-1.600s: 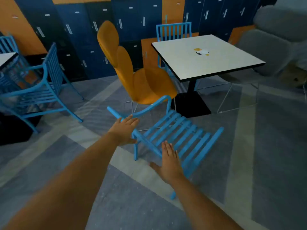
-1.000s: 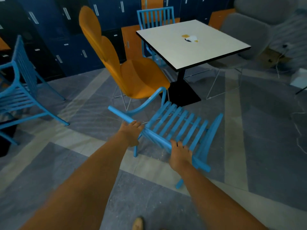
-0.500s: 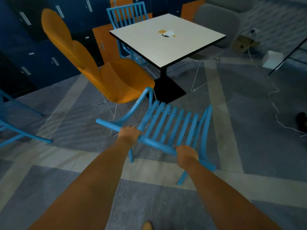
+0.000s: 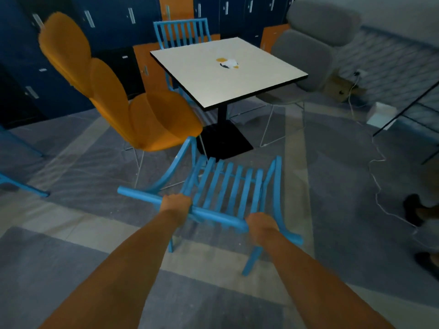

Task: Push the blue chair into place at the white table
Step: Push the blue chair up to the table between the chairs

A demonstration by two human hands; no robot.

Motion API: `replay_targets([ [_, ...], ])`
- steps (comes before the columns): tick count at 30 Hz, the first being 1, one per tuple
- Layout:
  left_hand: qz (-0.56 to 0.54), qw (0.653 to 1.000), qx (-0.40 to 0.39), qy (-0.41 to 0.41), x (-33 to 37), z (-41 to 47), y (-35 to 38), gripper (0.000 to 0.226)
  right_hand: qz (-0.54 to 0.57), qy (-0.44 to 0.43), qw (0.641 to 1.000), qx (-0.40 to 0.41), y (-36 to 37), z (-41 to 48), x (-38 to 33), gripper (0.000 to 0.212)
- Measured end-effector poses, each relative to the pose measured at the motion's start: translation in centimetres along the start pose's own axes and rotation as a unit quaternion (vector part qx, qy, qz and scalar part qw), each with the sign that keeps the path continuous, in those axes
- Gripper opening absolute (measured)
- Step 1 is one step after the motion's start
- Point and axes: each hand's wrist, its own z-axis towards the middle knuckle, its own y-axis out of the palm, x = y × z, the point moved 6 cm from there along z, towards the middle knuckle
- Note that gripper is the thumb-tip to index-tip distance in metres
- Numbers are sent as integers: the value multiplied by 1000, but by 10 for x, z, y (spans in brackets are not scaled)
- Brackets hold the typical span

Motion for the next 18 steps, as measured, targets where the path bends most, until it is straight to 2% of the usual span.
replay_targets([
  [10,-40,998,-6,-54,124,13,-51,32,-54,-103,993,-12,-29,24,140,33],
  [18,-67,995,-21,-76,201,37,-87,29,-69,-147,987,-10,-53,57,233,31],
])
